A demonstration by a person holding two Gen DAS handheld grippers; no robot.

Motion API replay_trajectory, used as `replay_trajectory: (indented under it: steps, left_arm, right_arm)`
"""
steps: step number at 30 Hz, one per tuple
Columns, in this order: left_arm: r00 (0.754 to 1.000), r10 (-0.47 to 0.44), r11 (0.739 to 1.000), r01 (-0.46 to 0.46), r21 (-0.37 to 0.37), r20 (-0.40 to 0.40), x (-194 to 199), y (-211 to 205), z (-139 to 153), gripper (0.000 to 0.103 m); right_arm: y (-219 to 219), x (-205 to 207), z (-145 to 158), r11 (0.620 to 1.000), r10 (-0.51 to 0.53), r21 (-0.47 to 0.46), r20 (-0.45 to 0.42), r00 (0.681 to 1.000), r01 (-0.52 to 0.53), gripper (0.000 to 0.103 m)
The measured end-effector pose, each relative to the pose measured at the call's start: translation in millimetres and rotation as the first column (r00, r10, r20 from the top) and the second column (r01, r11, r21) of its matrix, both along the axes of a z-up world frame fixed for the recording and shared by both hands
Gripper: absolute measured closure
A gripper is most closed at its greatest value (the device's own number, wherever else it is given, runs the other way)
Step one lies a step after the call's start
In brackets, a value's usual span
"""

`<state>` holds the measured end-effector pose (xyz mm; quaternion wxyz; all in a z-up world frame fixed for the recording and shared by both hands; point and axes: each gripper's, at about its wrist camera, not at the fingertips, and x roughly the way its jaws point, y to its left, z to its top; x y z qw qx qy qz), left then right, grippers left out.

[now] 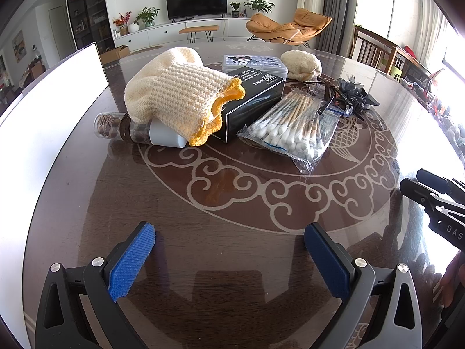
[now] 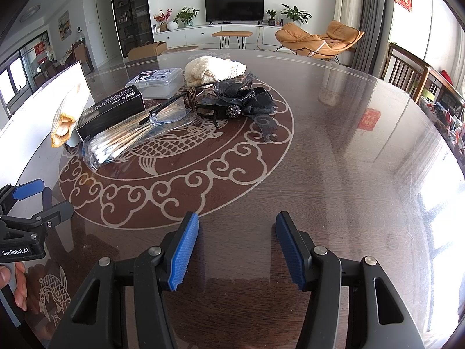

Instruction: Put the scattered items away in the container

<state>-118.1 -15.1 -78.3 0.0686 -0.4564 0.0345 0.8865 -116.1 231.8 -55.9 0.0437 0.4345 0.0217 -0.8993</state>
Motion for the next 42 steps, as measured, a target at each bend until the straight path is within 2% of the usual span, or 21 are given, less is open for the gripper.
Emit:
replay_trajectory:
  steps: [16,18,19,22,25,27,29,32,34,36,37,38,39,40,42]
  left_arm:
    - [1.0,0.003,1.0,-0.003,0.0,0.001,0,0,0,0.0]
    - [0.999,0.027,1.0,-0.027,-0.001,0.025,0,-5,2,0.0]
    - [0.999,0.044,0.999,-0.044,0.016,0.024,1,-10,7,0.0]
    - [0.994,0.097,0.988,-0.091,0.123,-0.046,5,-34,35,0.0]
    - [0.992,0.12,0.977,-0.11,0.184,-0.044,-16,-46,53,0.0]
    - [0.994,0.106,0.982,-0.1,0.161,-0.028,-36,-42,57,0.0]
    - [0.993,0.11,0.989,-0.104,0.106,-0.044,-56,-35,61,0.0]
    - [0.984,0.178,0.984,-0.177,0.023,-0.03,-86,-33,59,0.0]
    - [0.979,0.203,0.979,-0.203,0.023,0.007,-101,-38,52,0.0]
    - [0.977,0.209,0.974,-0.212,0.075,0.042,-109,-46,44,0.001]
    - [0.978,0.207,0.97,-0.21,0.125,0.041,-108,-53,43,0.019]
    - [0.975,0.221,0.967,-0.222,0.124,0.016,-105,-57,45,0.031]
    - [0.975,0.221,0.967,-0.22,0.132,0.006,-102,-61,48,0.048]
    - [0.977,0.212,0.964,-0.21,0.161,0.004,-97,-66,51,0.058]
    - [0.98,0.199,0.962,-0.193,0.192,-0.008,-83,-74,57,0.062]
  right_arm:
    - [0,0,0,1.0,-0.001,0.0,0.0,1.0,0.001,0.046]
    - [0,0,0,1.0,-0.001,0.0,0.0,1.0,0.001,0.046]
    - [0,0,0,1.0,-0.001,-0.001,0.0,1.0,0.001,0.046]
    - [-1,-1,0,1.0,0.0,-0.005,0.0,1.0,0.0,0.046]
    - [-1,-1,0,1.0,0.0,-0.006,0.0,1.0,0.0,0.046]
    - [-1,-1,0,1.0,0.0,-0.007,0.0,1.0,0.0,0.046]
    - [-1,-1,1,1.0,0.0,-0.013,-0.001,1.0,0.0,0.046]
    - [-2,-1,2,1.0,0.0,-0.021,-0.001,1.0,0.0,0.046]
    - [-2,-1,2,1.0,0.0,-0.024,-0.002,1.0,0.0,0.046]
    - [-3,-1,2,1.0,-0.001,-0.025,-0.002,1.0,0.0,0.046]
    - [-2,-1,2,1.0,-0.001,-0.025,-0.002,1.0,0.001,0.046]
    - [-2,-1,2,1.0,-0.001,-0.026,-0.002,1.0,0.001,0.046]
    - [-2,0,2,1.0,-0.001,-0.029,-0.002,1.0,0.001,0.046]
    - [-2,0,3,0.999,-0.001,-0.032,-0.002,1.0,0.001,0.046]
    - [-2,1,3,0.999,-0.001,-0.034,-0.002,1.0,0.001,0.046]
